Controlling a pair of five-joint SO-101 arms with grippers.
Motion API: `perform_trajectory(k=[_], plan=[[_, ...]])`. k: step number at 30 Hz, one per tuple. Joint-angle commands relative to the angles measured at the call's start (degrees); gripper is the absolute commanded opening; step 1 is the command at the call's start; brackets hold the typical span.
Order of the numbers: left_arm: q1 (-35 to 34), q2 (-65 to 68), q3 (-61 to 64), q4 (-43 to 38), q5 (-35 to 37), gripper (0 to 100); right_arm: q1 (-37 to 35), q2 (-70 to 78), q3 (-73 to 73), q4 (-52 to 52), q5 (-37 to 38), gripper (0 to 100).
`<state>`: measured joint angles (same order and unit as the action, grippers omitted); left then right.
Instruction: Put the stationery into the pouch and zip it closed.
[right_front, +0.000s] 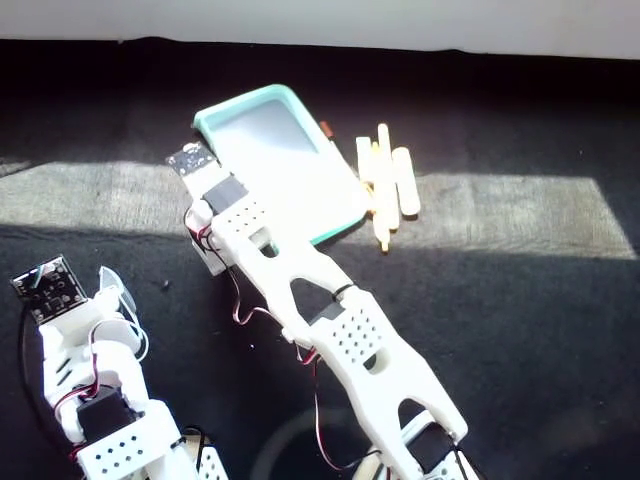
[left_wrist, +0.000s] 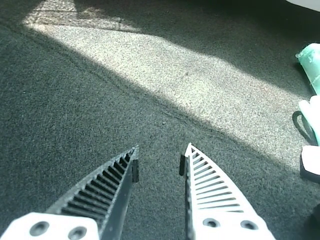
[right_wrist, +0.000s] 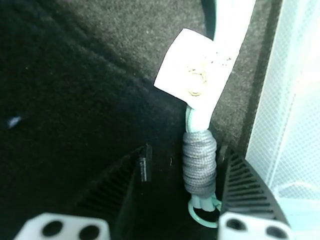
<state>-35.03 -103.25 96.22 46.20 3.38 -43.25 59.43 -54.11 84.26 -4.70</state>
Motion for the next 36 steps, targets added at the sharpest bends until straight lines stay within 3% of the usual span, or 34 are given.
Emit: perform_trajectory(k=[1,5,7,11,17,24,30,36], plan=[[-0.1,0.0,1.0,-1.0,0.4,16,1.3,1.1,0.1,0.0,0.6,20.4],[-0.1,0.0,1.0,-1.0,0.4,16,1.2,1.2,-3.6,4.1,2.1,0.0],[-0.1,0.0,1.0,-1.0,0.4,16,1.2,1.1,-6.7,8.4,6.5,1.9],[-0.1,0.0,1.0,-1.0,0.4,16,1.5,1.1,-17.7,16.5,7.6,0.7],[-0.1,0.0,1.0,-1.0,0.4,16,0.0,1.1,-30.3,16.8,7.8,0.7],[-0.1,0.0,1.0,-1.0,0.4,16,-7.3,1.6,-21.7,16.7,8.0,1.5],[-0.1,0.0,1.0,-1.0,0.4,16,-8.8,1.6,-12.0,16.6,7.9,19.6],[-0.1,0.0,1.0,-1.0,0.4,16,-8.7,1.7,-11.2,16.6,7.9,20.5]])
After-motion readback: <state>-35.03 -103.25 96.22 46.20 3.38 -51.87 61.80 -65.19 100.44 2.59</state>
